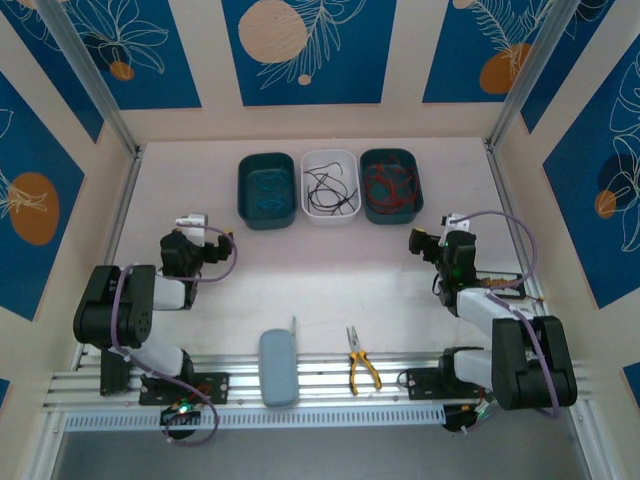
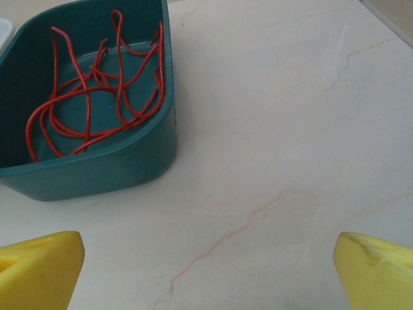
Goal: Untangle the cables
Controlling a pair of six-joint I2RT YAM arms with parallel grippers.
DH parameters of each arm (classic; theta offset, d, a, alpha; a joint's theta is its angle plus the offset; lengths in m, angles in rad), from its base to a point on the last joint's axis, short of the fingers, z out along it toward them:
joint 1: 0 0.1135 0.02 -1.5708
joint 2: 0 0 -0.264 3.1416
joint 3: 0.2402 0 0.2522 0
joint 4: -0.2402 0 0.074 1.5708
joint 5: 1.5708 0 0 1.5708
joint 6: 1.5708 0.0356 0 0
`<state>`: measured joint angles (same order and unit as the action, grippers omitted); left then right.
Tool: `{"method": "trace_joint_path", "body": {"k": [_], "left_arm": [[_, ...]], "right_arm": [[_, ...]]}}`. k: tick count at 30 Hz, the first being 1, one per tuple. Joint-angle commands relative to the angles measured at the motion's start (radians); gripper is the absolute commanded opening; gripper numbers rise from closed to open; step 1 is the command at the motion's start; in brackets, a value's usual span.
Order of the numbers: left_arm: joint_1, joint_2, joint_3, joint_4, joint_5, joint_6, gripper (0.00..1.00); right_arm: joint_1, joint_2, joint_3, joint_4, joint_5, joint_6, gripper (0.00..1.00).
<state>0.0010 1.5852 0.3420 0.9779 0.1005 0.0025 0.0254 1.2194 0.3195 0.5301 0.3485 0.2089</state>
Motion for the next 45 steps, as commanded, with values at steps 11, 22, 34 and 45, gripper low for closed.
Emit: {"method": "trace_joint_path", "body": {"k": [11, 22, 34, 45], "left_arm": [[-0.009, -0.019, 0.015, -0.002, -0.03, 0.009, 1.0], [-0.008, -0.019, 0.014, 0.0, -0.028, 0.008, 1.0], [-0.009, -0.019, 0.015, -0.002, -0.025, 0.01, 1.0], [-0.011, -0.019, 0.024, -0.02, 0.024, 0.03, 1.0]], "right_arm": [[-0.041, 0.211, 0.051, 0.275, -0.072, -0.003, 0.99], [-0.005, 0.28, 0.097, 0.259, -0.123, -0.074, 0.99], [-0.022, 0.307, 0.101, 0.267, -0.267, -0.116, 0.99], [-0.044, 0.304, 0.1, 0.268, -0.342, -0.114, 0.99]]}}
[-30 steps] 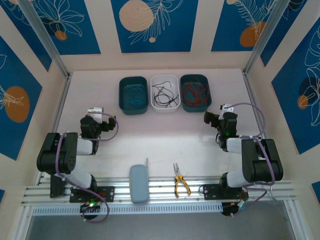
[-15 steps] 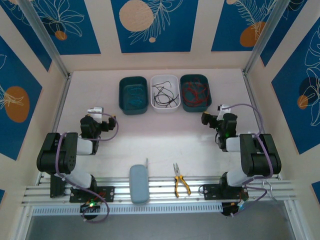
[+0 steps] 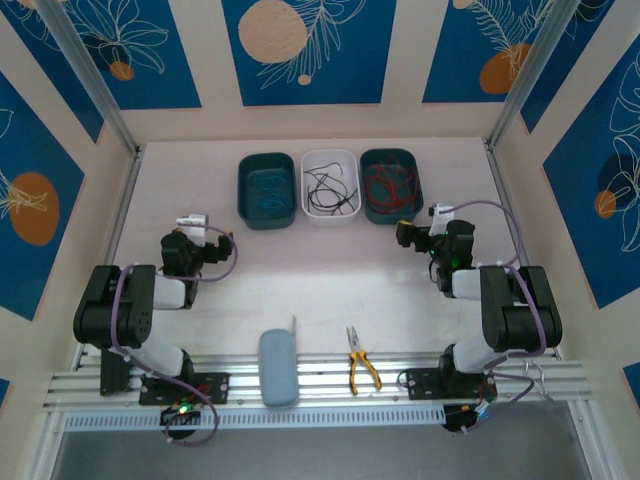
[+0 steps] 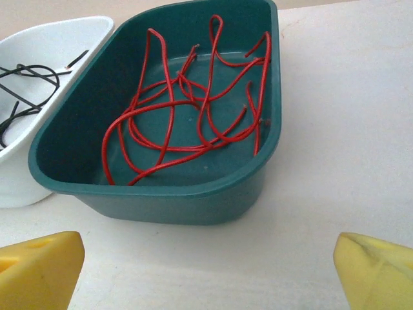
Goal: Untangle the cables
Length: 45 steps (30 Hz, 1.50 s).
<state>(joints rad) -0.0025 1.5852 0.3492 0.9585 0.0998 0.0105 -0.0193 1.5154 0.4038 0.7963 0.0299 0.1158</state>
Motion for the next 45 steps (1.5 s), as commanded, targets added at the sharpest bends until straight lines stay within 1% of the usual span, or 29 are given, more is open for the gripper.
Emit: {"method": "trace_joint_path", "body": {"k": [1, 6, 11, 12, 45], "left_arm": [[-0.007, -0.019, 0.017, 0.0, 0.024, 0.022, 1.0], [-0.007, -0.019, 0.016, 0.003, 0.043, 0.028, 1.0], [-0.007, -0.017, 0.0, 0.033, 0.167, 0.072, 1.0], [-0.007, -0.019, -0.006, 0.045, 0.175, 0.075, 1.0], [-0.007, -0.018, -0.003, 0.039, 0.172, 0.076, 1.0]], "right_arm": [[0.001, 0.007, 0.017, 0.002, -0.022, -0.021, 0.99], [0.004, 0.008, 0.015, 0.002, -0.016, -0.022, 0.99], [0.009, 0.006, 0.015, 0.003, -0.009, -0.025, 0.99], [0.008, 0.007, 0.014, 0.006, -0.01, -0.025, 0.99], [0.005, 0.006, 0.013, 0.006, -0.022, -0.026, 0.99]]}}
